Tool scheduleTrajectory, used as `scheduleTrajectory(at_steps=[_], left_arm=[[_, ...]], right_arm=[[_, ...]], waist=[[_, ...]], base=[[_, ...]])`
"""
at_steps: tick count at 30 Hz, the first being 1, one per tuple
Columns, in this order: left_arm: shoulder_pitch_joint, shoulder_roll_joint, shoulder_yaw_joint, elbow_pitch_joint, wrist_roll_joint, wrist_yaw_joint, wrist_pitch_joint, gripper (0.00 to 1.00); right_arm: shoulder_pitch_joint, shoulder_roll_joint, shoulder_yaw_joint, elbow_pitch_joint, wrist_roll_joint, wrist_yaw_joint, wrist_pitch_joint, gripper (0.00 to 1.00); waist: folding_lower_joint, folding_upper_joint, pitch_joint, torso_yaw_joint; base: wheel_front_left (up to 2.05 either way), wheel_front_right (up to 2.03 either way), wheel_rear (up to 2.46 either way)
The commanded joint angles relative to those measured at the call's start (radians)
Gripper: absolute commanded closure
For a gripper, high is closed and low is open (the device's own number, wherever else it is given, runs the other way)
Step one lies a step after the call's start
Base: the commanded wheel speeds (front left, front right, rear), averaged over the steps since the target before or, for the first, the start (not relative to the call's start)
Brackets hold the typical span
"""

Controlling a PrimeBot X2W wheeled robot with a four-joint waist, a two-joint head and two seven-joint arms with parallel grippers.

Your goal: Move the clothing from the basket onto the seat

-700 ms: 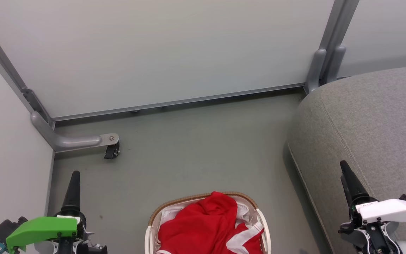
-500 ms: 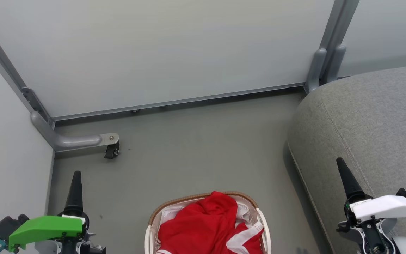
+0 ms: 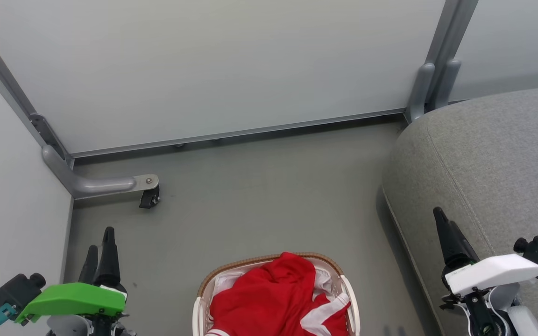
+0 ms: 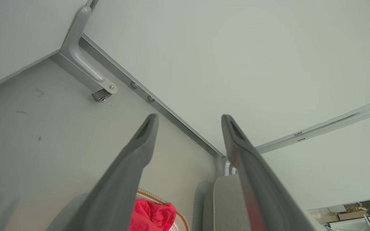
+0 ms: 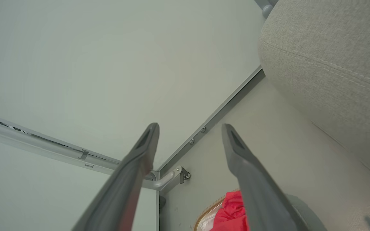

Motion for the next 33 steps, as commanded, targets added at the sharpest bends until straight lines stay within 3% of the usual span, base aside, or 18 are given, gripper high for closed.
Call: scheduleTrajectory(at_steps=[1, 18, 33], left_arm=[[-0.03, 0.016, -0.007, -0.008, 0.047, -0.003, -0.011, 0.0], [-0.031, 0.032, -0.045, 0.034, 0.32, -0.002, -0.067, 0.0], [-0.003, 0.028, -0.063, 0.039, 0.493, 0.005, -0.107, 0.0]], right_arm=[[-0.028, -0.013, 0.01, -0.008, -0.042, 0.0, -0.012, 0.0], [-0.045, -0.025, 0.032, 0.019, -0.3, 0.0, -0.068, 0.0], [-0.02, -0.004, 0.023, 0.022, -0.5, 0.0, -0.109, 0.0]], waist=[[0.0, 0.0, 0.0, 0.001], [0.0, 0.0, 0.009, 0.007], [0.0, 0.0, 0.006, 0.01]], base=[[0.0, 0.0, 0.0], [0.0, 0.0, 0.0], [0.0, 0.0, 0.0]])
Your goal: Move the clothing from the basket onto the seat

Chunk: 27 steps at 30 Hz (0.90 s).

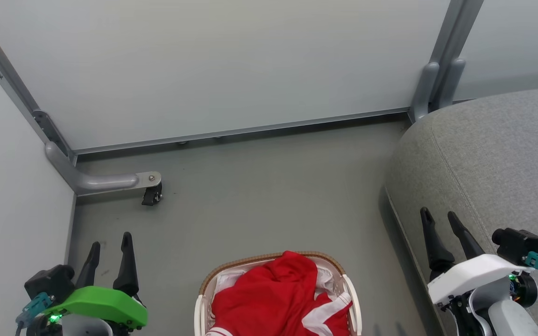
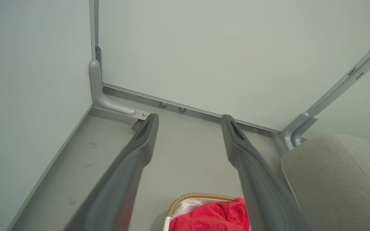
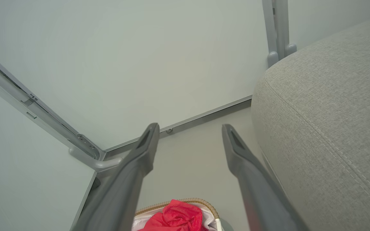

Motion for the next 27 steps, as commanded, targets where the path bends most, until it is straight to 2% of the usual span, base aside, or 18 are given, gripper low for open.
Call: scheduleTrajectory(at_steps=[1, 27], left_arm=[[0.003, 0.006, -0.001, -0.007, 0.036, 0.002, -0.01, 0.0], [0.035, -0.015, -0.009, -0.033, 0.259, -0.007, -0.07, 0.0]], right_arm=[[0.004, -0.003, -0.004, -0.01, -0.034, 0.0, -0.012, 0.0], [0.026, 0.021, -0.015, 0.006, -0.283, 0.0, -0.072, 0.0]], waist=[[0.0, 0.0, 0.0, 0.001], [0.0, 0.0, 0.001, -0.003]], base=[[0.0, 0.0, 0.0], [0.0, 0.0, 0.0]])
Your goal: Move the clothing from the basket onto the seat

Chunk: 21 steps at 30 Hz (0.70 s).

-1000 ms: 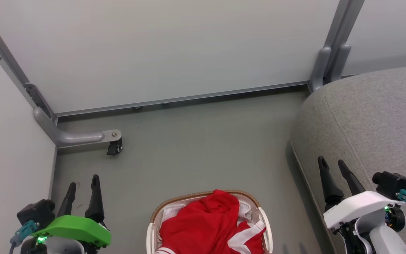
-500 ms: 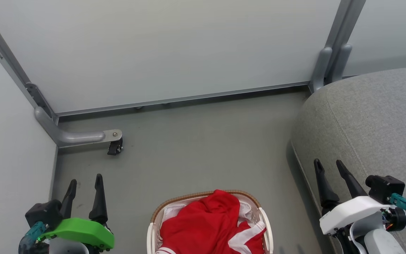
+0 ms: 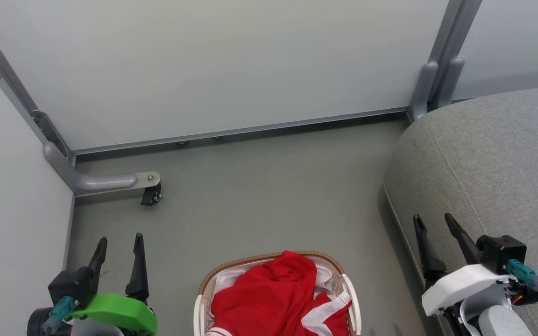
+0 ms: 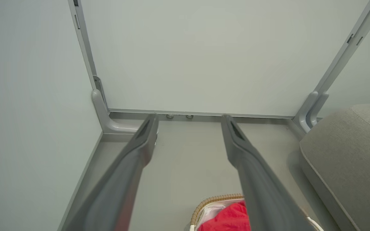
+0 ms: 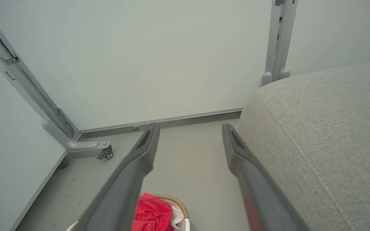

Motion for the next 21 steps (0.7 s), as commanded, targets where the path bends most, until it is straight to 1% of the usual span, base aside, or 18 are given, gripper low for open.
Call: scheduleTrajectory(at_steps=[1, 14, 21], left_arm=[[0.012, -0.001, 0.0, 0.002, 0.026, -0.004, -0.01, 0.0], [0.037, -0.013, -0.007, 0.005, 0.108, -0.006, -0.036, 0.0], [0.003, -0.006, -0.042, 0.011, 0.141, -0.006, -0.047, 0.0]], right_arm=[[0.009, 0.0, -0.005, 0.006, -0.027, 0.0, -0.012, 0.0], [0.006, 0.005, -0.006, 0.025, -0.129, 0.0, -0.038, 0.0], [-0.021, 0.008, 0.002, 0.012, -0.179, 0.0, -0.049, 0.0]], waist=[[0.0, 0.0, 0.0, 0.0], [0.0, 0.0, 0.004, 0.001], [0.0, 0.0, 0.056, -0.018]], base=[[0.0, 0.0, 0.0], [0.0, 0.0, 0.0], [0.0, 0.0, 0.0]])
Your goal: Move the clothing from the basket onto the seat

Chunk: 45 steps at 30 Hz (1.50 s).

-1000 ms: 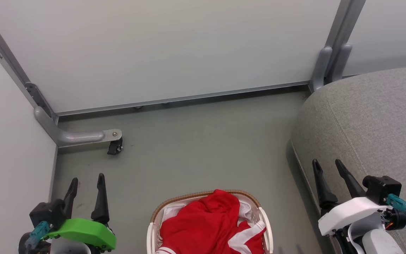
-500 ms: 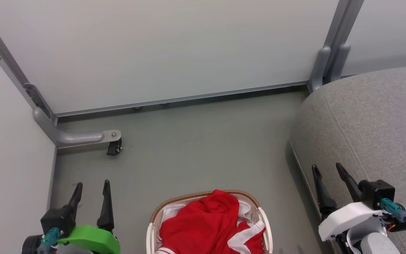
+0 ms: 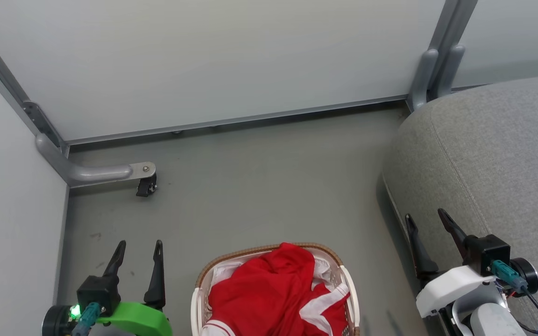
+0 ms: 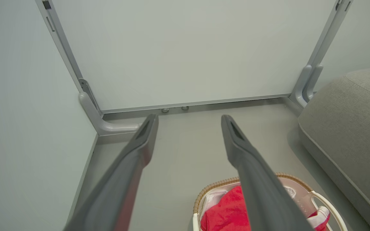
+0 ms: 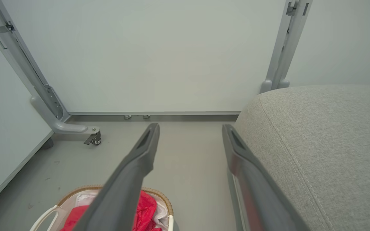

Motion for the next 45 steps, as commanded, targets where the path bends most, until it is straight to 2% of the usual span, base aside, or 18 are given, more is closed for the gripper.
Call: scheduleTrajectory(at_steps=[1, 12, 22, 35, 45], left_arm=[[-0.026, 0.008, -0.009, 0.0, 0.021, -0.005, -0.007, 0.0], [-0.169, 0.046, -0.135, 0.059, 0.002, -0.005, -0.018, 0.0], [-0.329, 0.139, -0.31, 0.113, -0.054, -0.004, -0.017, 0.0], [-0.521, 0.277, -0.597, 0.221, -0.125, -0.004, -0.017, 0.0], [-0.63, 0.34, -0.777, 0.309, -0.163, -0.005, -0.017, 0.0]], right_arm=[[-0.016, -0.001, 0.001, -0.006, -0.024, 0.0, -0.008, 0.0], [-0.11, 0.01, 0.028, -0.054, -0.081, 0.0, -0.02, 0.0], [-0.215, 0.012, 0.081, -0.119, -0.021, 0.0, -0.019, 0.0], [-0.308, 0.013, 0.166, -0.228, 0.044, 0.0, -0.019, 0.0], [-0.328, 0.012, 0.221, -0.26, 0.064, 0.0, -0.019, 0.0]], waist=[[0.0, 0.0, 0.034, -0.015], [0.0, 0.0, 0.243, -0.089], [0.0, 0.0, 0.435, -0.165], [0.0, 0.0, 0.674, -0.259], [0.0, 0.0, 0.792, -0.297]], base=[[0.0, 0.0, 0.0], [0.0, 0.0, 0.0], [0.0, 0.0, 0.0], [0.0, 0.0, 0.0], [0.0, 0.0, 0.0]])
